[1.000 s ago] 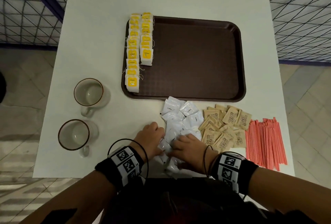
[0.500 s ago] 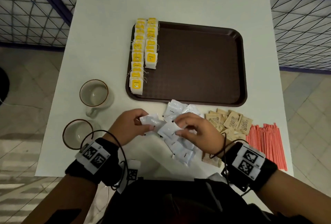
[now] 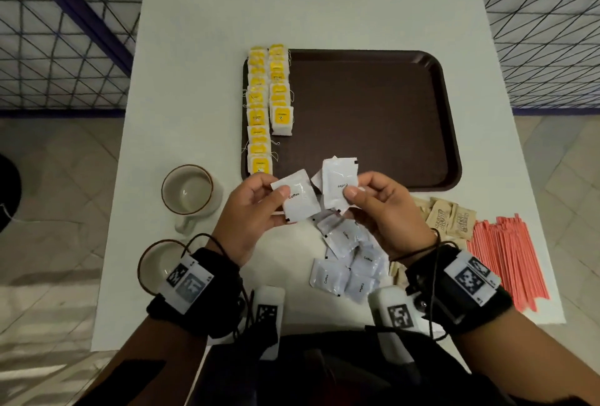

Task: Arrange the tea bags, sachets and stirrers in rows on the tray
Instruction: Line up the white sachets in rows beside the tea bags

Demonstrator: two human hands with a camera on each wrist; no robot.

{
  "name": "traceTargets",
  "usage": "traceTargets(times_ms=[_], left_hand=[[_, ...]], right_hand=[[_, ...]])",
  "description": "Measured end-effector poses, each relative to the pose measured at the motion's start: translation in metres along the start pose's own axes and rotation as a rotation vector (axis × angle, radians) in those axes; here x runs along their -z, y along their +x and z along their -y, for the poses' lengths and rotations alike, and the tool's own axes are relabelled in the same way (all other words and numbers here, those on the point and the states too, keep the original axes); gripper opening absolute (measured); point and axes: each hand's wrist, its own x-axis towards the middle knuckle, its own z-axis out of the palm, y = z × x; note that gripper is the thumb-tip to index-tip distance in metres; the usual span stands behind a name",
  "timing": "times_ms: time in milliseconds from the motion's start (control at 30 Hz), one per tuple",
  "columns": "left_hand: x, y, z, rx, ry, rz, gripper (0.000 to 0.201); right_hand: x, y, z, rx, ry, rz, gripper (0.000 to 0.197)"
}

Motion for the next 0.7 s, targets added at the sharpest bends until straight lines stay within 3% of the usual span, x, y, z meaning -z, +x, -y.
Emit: traceTargets(times_ms=[133,333,433,500,700], left_hand=[[-0.013,0.003,-0.006,0.082,-0.306,0.082,0.011],[-0.036,0.007,-0.003,0.103,-0.451,0.185,0.01],[-0.041,0.008,0.001,0.119,-0.519,0.21,0.044],[-0.043,0.009,0.003,0.109,-0.552,0.2,0.043],[-0.034,0.011,0.003,0.193,-0.652,0.186,0.043]], right_hand=[[-0.003,-0.002,0.002,-0.087,0.178,0.083,0.008],[-0.008,0.005,-0.001,-0.031,0.034,0.051,0.009],[-0.011,0.009,-0.003,-0.014,-0.056,0.008,0.003],[-0.015,0.01,-0.004,-0.004,-0.103,0.004,0.002],[0.0,0.006,0.018,0.087,0.116,-0.226,0.009]])
